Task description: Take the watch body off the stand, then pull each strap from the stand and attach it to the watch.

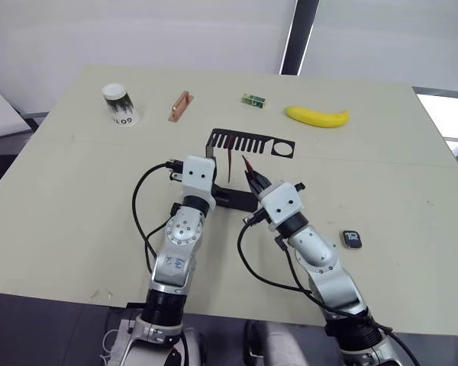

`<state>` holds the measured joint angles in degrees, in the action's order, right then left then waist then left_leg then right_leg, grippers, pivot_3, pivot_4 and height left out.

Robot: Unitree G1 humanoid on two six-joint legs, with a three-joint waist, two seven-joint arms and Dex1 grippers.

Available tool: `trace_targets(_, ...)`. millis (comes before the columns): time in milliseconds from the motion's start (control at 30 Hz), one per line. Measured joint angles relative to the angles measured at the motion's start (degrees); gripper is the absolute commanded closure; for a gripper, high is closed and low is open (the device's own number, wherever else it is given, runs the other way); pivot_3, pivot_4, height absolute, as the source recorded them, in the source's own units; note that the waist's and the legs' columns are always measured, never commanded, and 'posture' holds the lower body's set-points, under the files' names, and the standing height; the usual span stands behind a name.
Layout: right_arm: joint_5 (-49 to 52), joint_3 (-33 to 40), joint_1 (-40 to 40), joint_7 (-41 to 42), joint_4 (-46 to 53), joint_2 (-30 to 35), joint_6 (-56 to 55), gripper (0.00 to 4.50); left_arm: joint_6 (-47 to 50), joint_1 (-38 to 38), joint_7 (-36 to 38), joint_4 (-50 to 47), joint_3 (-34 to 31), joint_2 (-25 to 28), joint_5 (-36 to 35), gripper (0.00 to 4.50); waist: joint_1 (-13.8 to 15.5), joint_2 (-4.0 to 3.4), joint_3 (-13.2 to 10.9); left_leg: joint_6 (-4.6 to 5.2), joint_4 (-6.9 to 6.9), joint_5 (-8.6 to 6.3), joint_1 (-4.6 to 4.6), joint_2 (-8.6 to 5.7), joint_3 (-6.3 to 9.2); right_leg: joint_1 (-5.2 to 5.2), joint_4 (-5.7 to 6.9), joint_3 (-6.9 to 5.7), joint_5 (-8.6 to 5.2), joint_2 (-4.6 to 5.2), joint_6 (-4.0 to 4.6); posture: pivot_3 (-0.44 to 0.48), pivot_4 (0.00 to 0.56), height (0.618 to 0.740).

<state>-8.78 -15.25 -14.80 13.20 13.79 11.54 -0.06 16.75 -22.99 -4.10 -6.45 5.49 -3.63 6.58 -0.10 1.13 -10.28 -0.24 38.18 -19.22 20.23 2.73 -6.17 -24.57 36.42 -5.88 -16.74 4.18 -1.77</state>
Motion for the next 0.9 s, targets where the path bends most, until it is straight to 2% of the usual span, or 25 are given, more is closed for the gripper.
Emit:
trace_targets(133, 1.79, 0.57, 2.22, 2.04, 2.16, 0.99, 0.03, 4.46, 0.19, -0.04, 0.15, 0.00, 0.00, 0.09, -0.08, 4.50, 0.02, 0.00, 0.00, 0.00, 0.00, 0.00, -0.01, 0.00, 0.01, 0.00, -0.01, 0.00, 0.00, 0.00, 0.00, 0.000, 0.150, 0.740)
trace_targets(233, 3.72, 2.13, 4.56, 3.56, 4.64, 2.15, 0.32, 4.50, 0.70, 0.38, 1.87, 0.05, 0.25, 0.77, -0.38, 3.67, 0.02, 0.00, 0.00, 0.01, 0.00, 0.00, 0.00, -0.01, 0.00, 0.00, -0.03, 0.00, 0.00, 0.00, 0.00, 0.000, 0.150, 0.740)
trace_targets(300, 4.73, 3.20, 5.67, 4.18, 6.07, 3.35, 0.85, 4.50, 1.54, 1.48, 3.03, 0.23, 1.28, 1.37, -0.37, 2.70, -0.01, 0.01, -0.01, 0.01, -0.03, -0.01, 0.02, 0.00, 0.01, -0.02, -0.02, -0.01, 0.00, -0.01, 0.00, 0.000, 0.150, 0.740)
trace_targets(433, 6.09, 6.07, 7.37, 5.18, 7.88, 5.77, 2.09, 4.50, 2.47, 2.63, 4.72, -0.31, 2.33, 2.70, -0.14, 2.70, -0.04, 0.01, -0.01, 0.01, -0.04, -0.01, 0.01, 0.00, 0.01, -0.02, -0.17, -0.01, 0.00, -0.01, 0.00, 0.000, 0.150, 0.740)
trace_targets(533, 8.29, 8.26, 8.87, 6.78, 9.63, 7.67, 3.15, 4.50, 4.39, 5.87, 6.67, -4.57, 2.73, 3.47, -0.80, 2.70, -0.02, 0.01, -0.01, 0.01, -0.08, -0.01, 0.01, 0.01, 0.02, -0.01, -0.22, -0.01, 0.00, -0.02, 0.00, 0.000, 0.150, 0.740)
trace_targets(767, 14.90, 11.74, 10.84, 12.09, 11.53, 11.50, 6.18, 4.50, 6.21, 12.22, 14.96, -12.99, 3.62, 9.72, -3.97, 2.70, -0.06, 0.00, -0.02, 0.04, -0.08, -0.03, 0.00, 0.01, 0.01, 0.00, -0.25, 0.00, 0.00, -0.01, 0.00, 0.000, 0.150, 0.740)
trace_targets(900, 17.76, 13.91, 10.89, 13.76, 11.56, 13.03, 6.66, 4.50, 5.47, 13.44, 19.69, -15.01, 3.19, 14.11, -6.24, 2.70, 0.00, 0.00, -0.02, 0.08, -0.08, -0.04, 0.01, 0.00, 0.02, 0.00, -0.26, 0.00, 0.00, -0.01, 0.00, 0.000, 0.150, 0.740)
